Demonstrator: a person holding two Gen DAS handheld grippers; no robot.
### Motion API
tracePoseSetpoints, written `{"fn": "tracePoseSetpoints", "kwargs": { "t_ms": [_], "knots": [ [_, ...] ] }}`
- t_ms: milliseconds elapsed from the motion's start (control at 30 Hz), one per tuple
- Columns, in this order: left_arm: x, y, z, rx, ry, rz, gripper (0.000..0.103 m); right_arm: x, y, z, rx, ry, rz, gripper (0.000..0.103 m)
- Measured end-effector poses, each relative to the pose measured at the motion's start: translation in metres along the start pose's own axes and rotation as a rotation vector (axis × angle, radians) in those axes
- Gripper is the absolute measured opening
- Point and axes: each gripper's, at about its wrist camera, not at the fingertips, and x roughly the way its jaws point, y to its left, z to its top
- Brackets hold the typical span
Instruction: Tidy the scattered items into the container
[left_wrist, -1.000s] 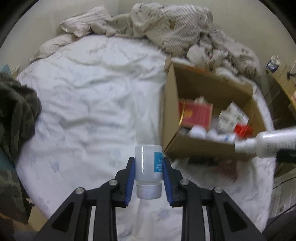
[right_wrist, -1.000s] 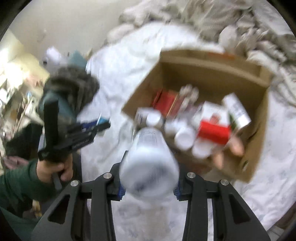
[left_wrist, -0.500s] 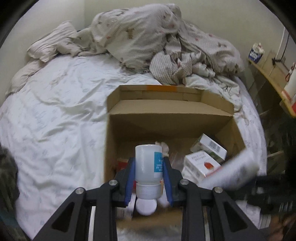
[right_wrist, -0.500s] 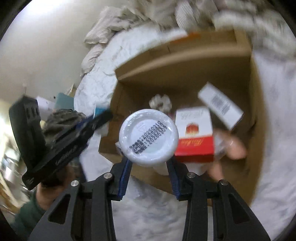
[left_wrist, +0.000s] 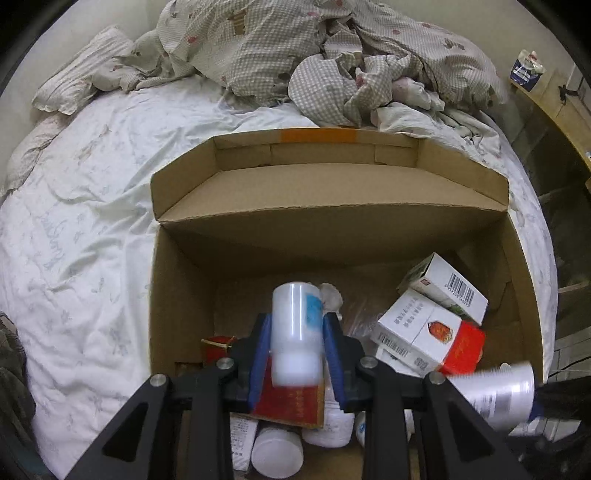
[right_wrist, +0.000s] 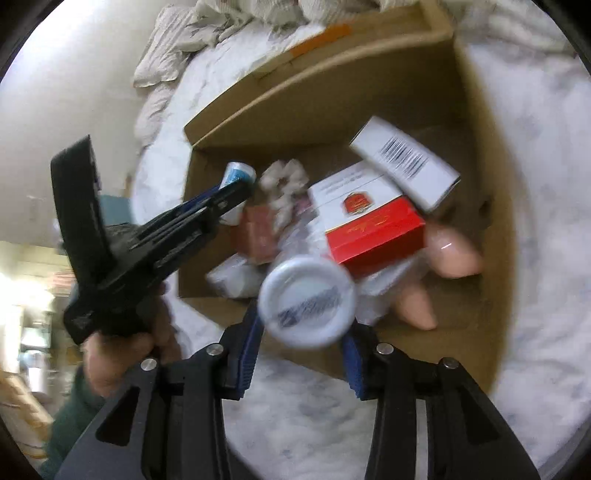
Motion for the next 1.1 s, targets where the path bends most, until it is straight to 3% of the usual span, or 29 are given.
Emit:
{"fn": "tracePoseSetpoints", "kwargs": {
  "t_ms": [33,100,267,333,400,500,567,667,833,933,1033,1100],
  "knots": [
    [-0.003,0.001,-0.001,-0.001,0.001,0.011,0.035,-0.007,0.004,-0.001,-0.026,-0.029,-0.046,0.045],
    [-0.012,0.003,-0.003,-0.007,-0.006,0.011,0.053,-0.022,0.012,-0.001,-0.054,-0.075,-0.089,0.045],
    [-0.05,0.011,-0.019,-0.009,-0.062,0.013,0.058,-0.046,0.03,-0.006,-0.099,-0.143,-0.069,0.045],
    [-0.064,0.016,-0.03,-0.013,-0.074,0.006,0.059,-0.05,0.038,-0.017,-0.141,-0.121,-0.048,0.048],
    [-0.079,0.023,-0.046,-0.022,-0.085,-0.012,0.065,-0.044,0.049,-0.029,-0.207,-0.076,-0.048,0.06],
    [-0.094,0.031,-0.071,-0.045,-0.095,-0.044,0.067,-0.032,0.066,-0.057,-0.333,-0.017,-0.091,0.064],
    [-0.098,0.037,-0.091,-0.072,-0.085,-0.061,0.067,-0.019,0.069,-0.077,-0.409,0.019,-0.159,0.064],
    [-0.094,0.045,-0.117,-0.118,-0.05,-0.081,0.067,0.016,0.079,-0.102,-0.615,0.032,-0.356,0.063],
    [-0.079,0.053,-0.156,-0.158,0.008,-0.077,0.067,0.081,0.072,-0.126,-0.821,0.114,-0.543,0.049],
    [-0.072,0.062,-0.171,-0.206,0.034,-0.096,0.067,0.097,0.069,-0.128,-0.865,0.092,-0.61,0.047],
    [-0.065,0.066,-0.18,-0.236,0.063,-0.117,0.067,0.108,0.067,-0.129,-0.934,0.039,-0.74,0.046],
    [-0.06,0.066,-0.185,-0.238,0.08,-0.121,0.067,0.114,0.062,-0.128,-0.927,0.041,-0.762,0.048]
  ]
}}
